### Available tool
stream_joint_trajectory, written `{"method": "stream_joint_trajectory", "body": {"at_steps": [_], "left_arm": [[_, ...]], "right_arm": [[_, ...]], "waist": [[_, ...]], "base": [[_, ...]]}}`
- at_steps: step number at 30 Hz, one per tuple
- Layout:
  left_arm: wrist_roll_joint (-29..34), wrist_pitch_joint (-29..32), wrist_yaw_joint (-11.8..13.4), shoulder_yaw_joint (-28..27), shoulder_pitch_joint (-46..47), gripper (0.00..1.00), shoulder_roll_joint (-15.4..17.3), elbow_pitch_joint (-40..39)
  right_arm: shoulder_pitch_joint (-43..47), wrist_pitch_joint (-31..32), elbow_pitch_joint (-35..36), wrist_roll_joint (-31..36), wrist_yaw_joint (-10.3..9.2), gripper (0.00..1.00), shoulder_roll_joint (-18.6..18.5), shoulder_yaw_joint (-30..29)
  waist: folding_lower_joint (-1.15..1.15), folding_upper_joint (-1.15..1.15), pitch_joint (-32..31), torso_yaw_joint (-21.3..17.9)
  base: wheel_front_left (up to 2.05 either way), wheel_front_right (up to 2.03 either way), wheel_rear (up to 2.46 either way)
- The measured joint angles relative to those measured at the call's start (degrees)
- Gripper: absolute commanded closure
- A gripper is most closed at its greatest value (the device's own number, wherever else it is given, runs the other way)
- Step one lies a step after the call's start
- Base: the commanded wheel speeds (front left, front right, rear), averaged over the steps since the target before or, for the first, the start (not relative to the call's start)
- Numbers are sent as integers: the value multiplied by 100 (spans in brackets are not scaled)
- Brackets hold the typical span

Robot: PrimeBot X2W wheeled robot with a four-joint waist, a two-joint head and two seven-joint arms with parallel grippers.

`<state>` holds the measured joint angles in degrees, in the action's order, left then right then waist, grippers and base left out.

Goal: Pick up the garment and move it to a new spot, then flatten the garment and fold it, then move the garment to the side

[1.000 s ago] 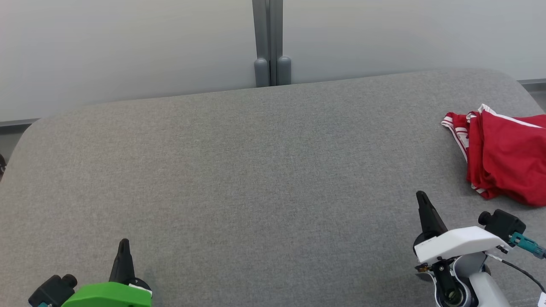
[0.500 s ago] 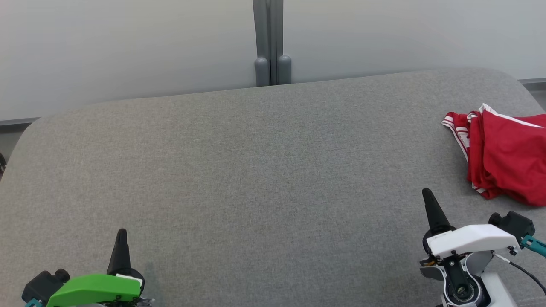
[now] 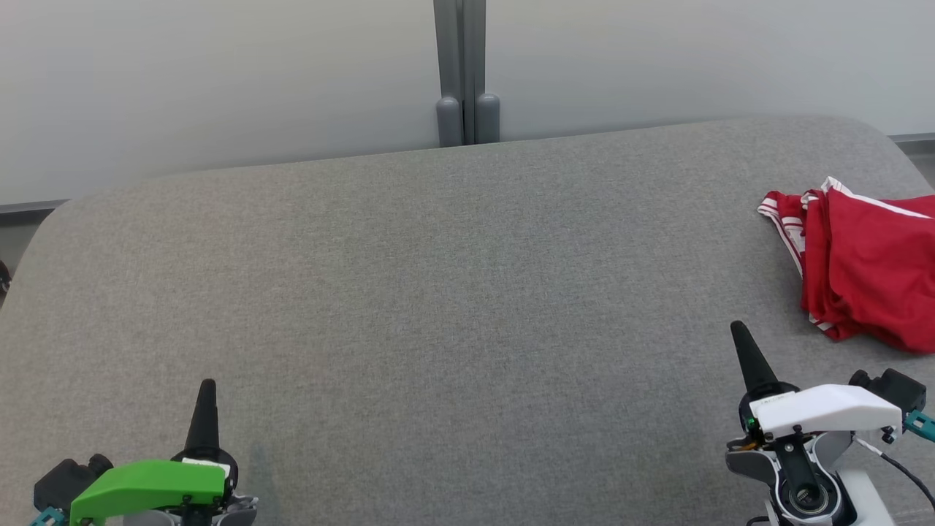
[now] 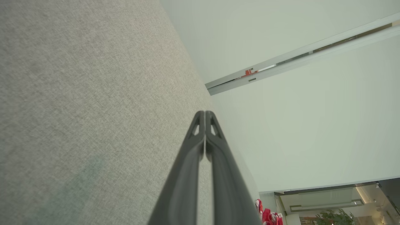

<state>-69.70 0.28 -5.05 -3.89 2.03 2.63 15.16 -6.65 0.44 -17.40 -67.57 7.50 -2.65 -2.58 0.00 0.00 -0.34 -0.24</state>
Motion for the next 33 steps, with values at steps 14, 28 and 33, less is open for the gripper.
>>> {"method": "stream_joint_trajectory", "body": {"at_steps": [14,28,33], "left_arm": [[-676,183,-58,-82,108,100,1,-26],[-1308,372,-145,-154,215,100,2,-54],[-1560,438,-158,-176,266,100,3,-65]], "right_arm": [[7,182,102,-732,-2,100,-3,-118],[16,352,194,-1426,-2,100,-5,-230],[17,410,229,-1699,-2,100,-7,-269]], "waist": [[0,0,13,6],[0,0,27,13],[0,0,33,15]], "base": [[0,0,0],[0,0,0],[0,0,0]]}}
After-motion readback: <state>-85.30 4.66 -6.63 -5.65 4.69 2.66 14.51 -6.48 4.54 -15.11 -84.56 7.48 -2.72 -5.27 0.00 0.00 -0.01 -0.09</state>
